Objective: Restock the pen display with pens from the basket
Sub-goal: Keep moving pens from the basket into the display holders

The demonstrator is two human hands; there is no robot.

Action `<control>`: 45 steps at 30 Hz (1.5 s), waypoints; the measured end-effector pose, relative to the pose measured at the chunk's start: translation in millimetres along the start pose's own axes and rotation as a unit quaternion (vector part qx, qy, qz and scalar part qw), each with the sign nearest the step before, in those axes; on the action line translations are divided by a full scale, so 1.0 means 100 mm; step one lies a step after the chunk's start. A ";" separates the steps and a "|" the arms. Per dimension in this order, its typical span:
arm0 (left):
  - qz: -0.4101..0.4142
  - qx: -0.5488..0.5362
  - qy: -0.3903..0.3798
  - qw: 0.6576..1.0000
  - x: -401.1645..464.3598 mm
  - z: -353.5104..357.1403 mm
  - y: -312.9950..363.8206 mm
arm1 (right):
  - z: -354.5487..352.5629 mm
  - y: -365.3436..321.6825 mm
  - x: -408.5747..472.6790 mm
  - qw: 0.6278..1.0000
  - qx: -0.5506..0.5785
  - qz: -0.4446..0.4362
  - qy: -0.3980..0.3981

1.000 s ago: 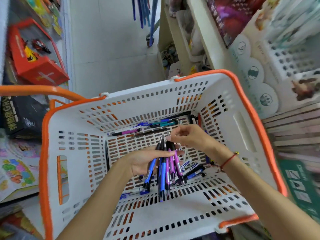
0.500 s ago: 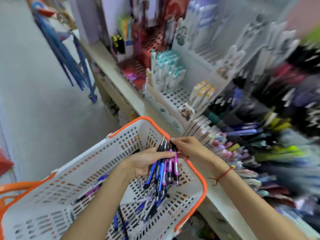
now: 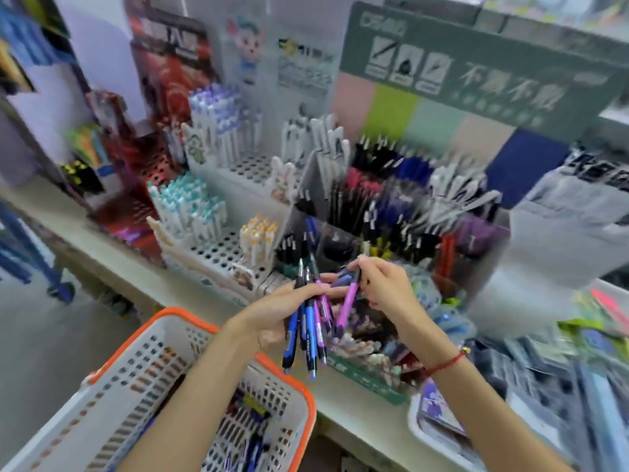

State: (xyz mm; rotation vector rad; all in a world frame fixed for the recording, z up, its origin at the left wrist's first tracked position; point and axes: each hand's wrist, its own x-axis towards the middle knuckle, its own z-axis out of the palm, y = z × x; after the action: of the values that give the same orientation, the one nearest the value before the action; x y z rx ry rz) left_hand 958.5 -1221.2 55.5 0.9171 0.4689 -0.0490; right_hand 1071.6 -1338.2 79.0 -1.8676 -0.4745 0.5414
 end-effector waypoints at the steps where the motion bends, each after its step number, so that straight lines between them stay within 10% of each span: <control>1: 0.004 -0.023 0.001 1.000 0.04 0.06 0.04 | -0.09 -0.03 -0.02 0.999 0.028 -0.017 0.035; 6: 0.010 -0.031 0.010 0.999 0.19 0.31 0.19 | -0.62 -0.13 -0.19 0.963 0.096 -0.130 0.214; 12: 0.003 -0.021 -0.061 0.998 0.31 0.74 0.18 | -1.32 -0.17 -0.16 0.827 0.071 -0.262 0.492; 17: 0.005 0.034 -0.085 0.996 0.43 1.04 0.11 | -1.67 -0.31 0.02 0.755 0.029 -0.342 0.559; 25: -0.010 0.054 -0.098 0.994 0.58 1.31 0.06 | -1.74 -0.26 0.52 0.876 -0.335 -0.181 0.295; 33: 0.010 0.122 -0.122 0.985 0.64 1.49 0.02 | -1.72 -0.32 0.28 0.920 -0.221 -0.148 0.288; 38: 0.030 0.180 -0.146 0.972 0.63 1.58 0.04 | -1.63 -0.22 -0.03 0.985 -0.167 -0.019 0.031; 42: 0.038 0.152 -0.116 0.981 0.62 1.65 0.06 | -1.70 -0.22 -0.04 0.994 0.018 -0.022 0.102; 45: 0.040 0.099 -0.051 0.993 0.65 1.60 0.07 | -1.82 -0.24 0.08 0.936 0.119 -0.149 0.296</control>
State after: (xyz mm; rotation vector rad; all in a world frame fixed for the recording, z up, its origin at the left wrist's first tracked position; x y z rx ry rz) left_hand 1077.3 -1330.4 116.2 1.1226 0.3361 -0.0688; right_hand 1180.5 -1463.0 157.7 -1.5847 -0.2611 -0.1697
